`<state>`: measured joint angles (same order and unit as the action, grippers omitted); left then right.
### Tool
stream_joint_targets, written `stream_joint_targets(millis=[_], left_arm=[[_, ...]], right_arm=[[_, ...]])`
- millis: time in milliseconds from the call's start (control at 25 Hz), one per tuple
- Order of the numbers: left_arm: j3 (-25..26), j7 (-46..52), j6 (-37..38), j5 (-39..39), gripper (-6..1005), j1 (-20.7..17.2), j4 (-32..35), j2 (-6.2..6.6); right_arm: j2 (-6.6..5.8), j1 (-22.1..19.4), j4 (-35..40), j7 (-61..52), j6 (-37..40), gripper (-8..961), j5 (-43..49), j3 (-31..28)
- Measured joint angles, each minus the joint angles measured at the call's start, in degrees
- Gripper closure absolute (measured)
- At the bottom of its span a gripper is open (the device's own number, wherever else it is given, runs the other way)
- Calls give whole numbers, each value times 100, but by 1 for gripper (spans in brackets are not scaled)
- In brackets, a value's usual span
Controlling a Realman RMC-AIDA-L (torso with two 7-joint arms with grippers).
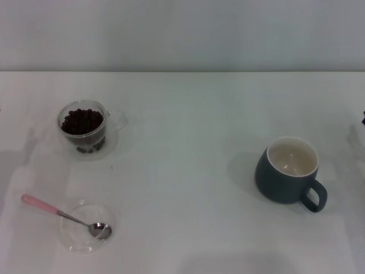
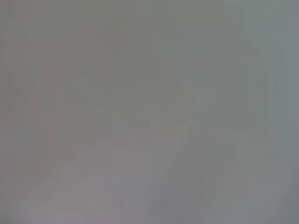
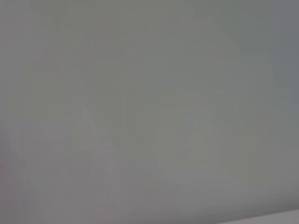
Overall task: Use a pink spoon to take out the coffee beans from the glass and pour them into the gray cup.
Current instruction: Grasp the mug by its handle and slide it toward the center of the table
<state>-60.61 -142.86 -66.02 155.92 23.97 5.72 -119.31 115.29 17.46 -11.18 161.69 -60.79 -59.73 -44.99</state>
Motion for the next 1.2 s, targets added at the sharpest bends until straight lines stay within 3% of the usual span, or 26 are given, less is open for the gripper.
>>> stream_joint_targets(millis=[440,600,1000,1200], left_arm=[[0,25,-121,-32,120,-215,-2,1],[2,18,-128,-15,120,-280,-2,0],[29,2,-128,5,120,-325,0,17],[14,2,-154,2,119,-325,40,23]], right_arm=[[2,-173,-194,-393,121,84,24,332],[-5,-274,-228,-501,-226,86,37,593],[-5,-1410,-1171,173,-1679,99,26,1701],[36,-1844,-1264,311,-2100,111,28,2059]])
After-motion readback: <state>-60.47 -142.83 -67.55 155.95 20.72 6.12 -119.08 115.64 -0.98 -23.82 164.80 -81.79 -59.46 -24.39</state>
